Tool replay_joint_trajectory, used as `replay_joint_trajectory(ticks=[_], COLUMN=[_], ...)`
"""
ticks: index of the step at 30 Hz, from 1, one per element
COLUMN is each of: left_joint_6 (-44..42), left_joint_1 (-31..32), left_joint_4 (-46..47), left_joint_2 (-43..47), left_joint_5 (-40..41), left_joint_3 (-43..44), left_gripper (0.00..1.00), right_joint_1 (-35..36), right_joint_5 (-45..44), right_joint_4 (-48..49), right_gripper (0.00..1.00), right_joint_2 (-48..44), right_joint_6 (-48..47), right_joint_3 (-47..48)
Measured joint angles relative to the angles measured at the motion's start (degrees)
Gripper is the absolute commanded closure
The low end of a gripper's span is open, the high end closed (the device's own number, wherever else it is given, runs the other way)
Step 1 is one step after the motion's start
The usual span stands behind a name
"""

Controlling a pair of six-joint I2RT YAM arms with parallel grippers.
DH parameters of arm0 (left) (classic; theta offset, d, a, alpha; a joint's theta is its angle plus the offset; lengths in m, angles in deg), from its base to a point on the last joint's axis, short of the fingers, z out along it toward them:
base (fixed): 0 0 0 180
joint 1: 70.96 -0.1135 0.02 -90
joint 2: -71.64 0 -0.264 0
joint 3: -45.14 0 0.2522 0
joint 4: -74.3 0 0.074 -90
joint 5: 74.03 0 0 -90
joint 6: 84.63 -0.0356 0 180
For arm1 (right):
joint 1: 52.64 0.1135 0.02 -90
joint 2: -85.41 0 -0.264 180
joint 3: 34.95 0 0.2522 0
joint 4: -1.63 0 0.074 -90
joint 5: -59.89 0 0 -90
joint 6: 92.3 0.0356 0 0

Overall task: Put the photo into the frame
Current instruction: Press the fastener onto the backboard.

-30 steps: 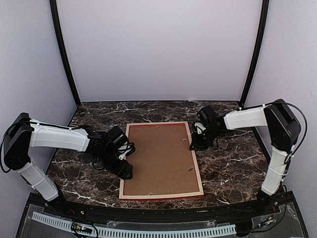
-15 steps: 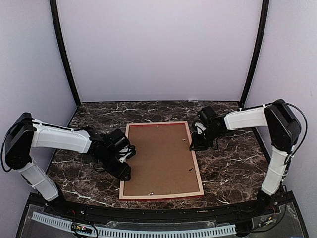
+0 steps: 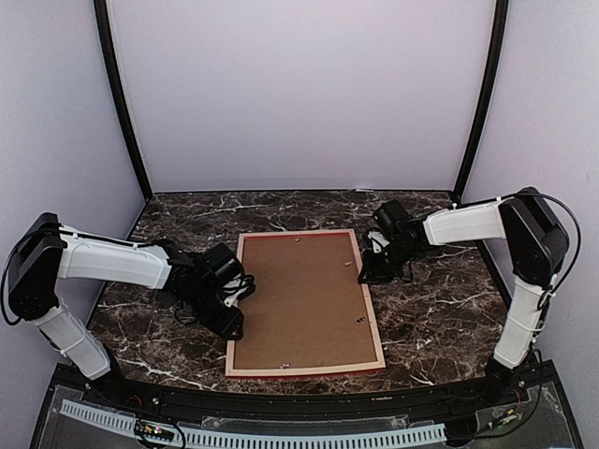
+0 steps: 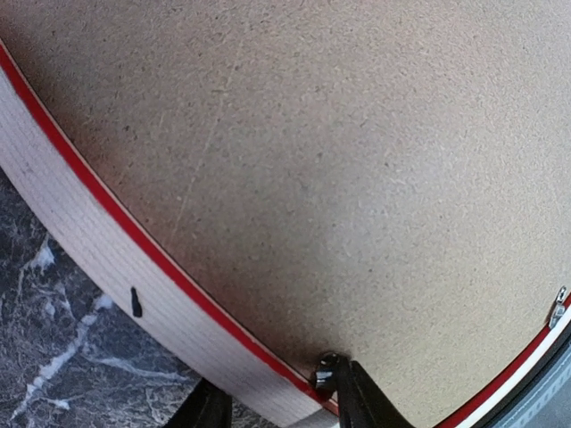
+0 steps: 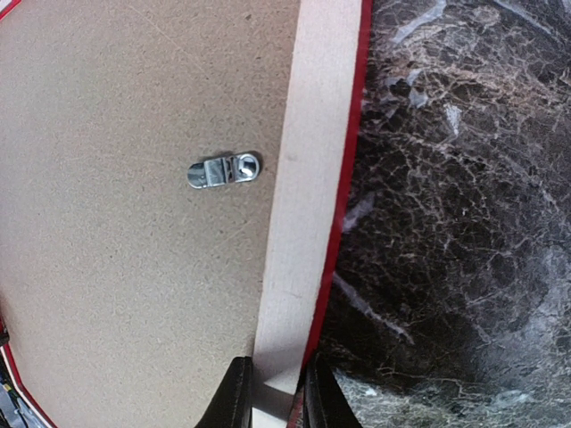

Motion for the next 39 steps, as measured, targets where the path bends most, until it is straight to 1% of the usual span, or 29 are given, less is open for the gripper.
replay_joint_trajectory(ticks=[5,9,11,12,13,14,15,16,18,21,24,26,30,36,39], left_joint_6=[0.17,1.11,1.27,1.38,1.40,1.22,0.66,0.44,-0.17,-0.17,-0.22,-0.20,0.26,1.29,1.90], left_joint_1=[-0.04,-0.04,-0.04,-0.04,-0.04,-0.02,-0.02,-0.02,-0.02,-0.46,-1.42,-2.62,-5.75,-9.51,-9.75], left_joint_4=[-0.24,-0.28,-0.26,-0.17,-0.11,0.09,0.15,0.22,0.33,0.57,0.90,1.11,2.14,3.37,3.50], left_joint_2=[0.17,0.31,0.39,0.44,0.52,0.57,0.59,0.63,0.81,1.40,1.90,1.86,0.66,-4.68,-7.08], left_joint_5=[0.22,0.31,0.31,0.26,0.15,0.09,-0.04,-0.20,-0.50,-0.83,-1.22,-1.20,-1.16,-0.48,0.00], left_joint_3=[-0.02,-0.09,-0.13,-0.22,-0.26,-0.37,-0.42,-0.50,-0.66,-0.66,-0.35,0.33,2.23,5.81,7.37], left_gripper=[0.67,0.69,0.63,0.57,0.53,0.44,0.40,0.32,0.27,0.24,0.25,0.27,0.35,0.48,0.56], right_joint_1=[0.00,0.00,0.00,0.00,0.00,0.00,0.00,0.00,0.00,0.00,0.00,0.00,0.00,0.31,0.72], right_joint_5=[0.00,0.00,0.02,0.02,0.02,0.02,0.02,0.04,0.04,0.04,0.04,0.04,0.02,-0.15,-0.37], right_joint_4=[0.02,0.20,0.42,0.44,0.46,0.48,0.50,0.52,0.59,0.81,0.96,1.20,2.27,2.58,2.54], right_gripper=[0.98,0.98,0.98,0.98,0.98,0.98,0.98,0.98,0.98,0.98,0.98,0.97,0.97,0.96,0.92], right_joint_2=[-0.02,-0.09,-0.15,-0.17,-0.17,-0.22,-0.24,-0.24,-0.24,-0.37,-0.46,-0.57,-1.05,-2.78,-3.69], right_joint_6=[0.00,0.02,0.02,0.02,0.02,0.02,0.02,0.02,0.02,0.02,0.04,0.07,0.52,1.36,1.97], right_joint_3=[0.00,-0.15,-0.33,-0.35,-0.37,-0.39,-0.39,-0.42,-0.46,-0.63,-0.76,-0.96,-1.84,-3.98,-5.01])
